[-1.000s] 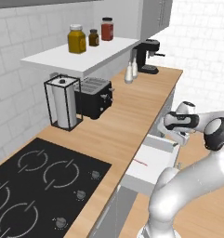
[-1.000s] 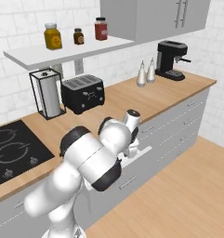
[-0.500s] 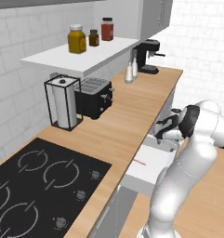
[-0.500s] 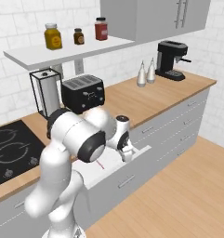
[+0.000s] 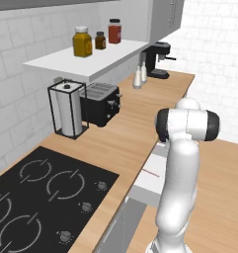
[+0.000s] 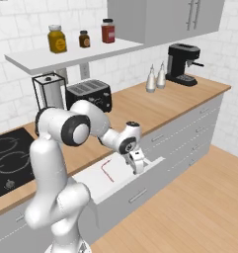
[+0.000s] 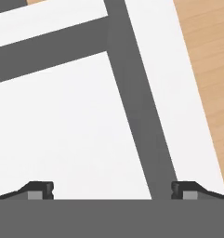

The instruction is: Take a straw from the drawer in front and place it inside the glass cup on the dining counter.

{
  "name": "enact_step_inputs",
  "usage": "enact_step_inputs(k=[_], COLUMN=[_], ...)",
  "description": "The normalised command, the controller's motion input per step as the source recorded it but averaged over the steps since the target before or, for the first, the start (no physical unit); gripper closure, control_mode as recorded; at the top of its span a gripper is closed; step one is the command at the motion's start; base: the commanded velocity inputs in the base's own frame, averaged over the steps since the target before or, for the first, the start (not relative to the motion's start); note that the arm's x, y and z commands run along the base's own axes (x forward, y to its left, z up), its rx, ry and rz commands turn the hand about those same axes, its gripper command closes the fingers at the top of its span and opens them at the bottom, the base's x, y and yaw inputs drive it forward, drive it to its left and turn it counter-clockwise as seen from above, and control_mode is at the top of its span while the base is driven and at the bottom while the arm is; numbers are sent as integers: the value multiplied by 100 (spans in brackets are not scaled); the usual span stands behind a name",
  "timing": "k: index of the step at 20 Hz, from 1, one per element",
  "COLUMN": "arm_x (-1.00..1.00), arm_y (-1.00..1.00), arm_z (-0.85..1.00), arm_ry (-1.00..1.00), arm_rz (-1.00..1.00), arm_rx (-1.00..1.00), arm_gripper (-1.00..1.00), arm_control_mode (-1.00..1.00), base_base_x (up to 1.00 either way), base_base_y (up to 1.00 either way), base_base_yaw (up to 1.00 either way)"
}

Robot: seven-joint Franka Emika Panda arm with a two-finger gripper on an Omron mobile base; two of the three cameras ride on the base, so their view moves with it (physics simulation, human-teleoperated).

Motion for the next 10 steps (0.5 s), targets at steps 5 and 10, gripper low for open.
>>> enact_step_inputs(k=[5, 10], arm_x=[-73, -80], arm_y=[-66, -70], arm_z=[-45, -46], arm_ry=[0, 0], arm_rz=[12, 12], arm_rx=[0, 0], arm_gripper=[-100, -100], arm_control_mode=[-100, -100], base_base_x=[0, 0], base_base_y=[0, 0], base_base_yaw=[0, 0])
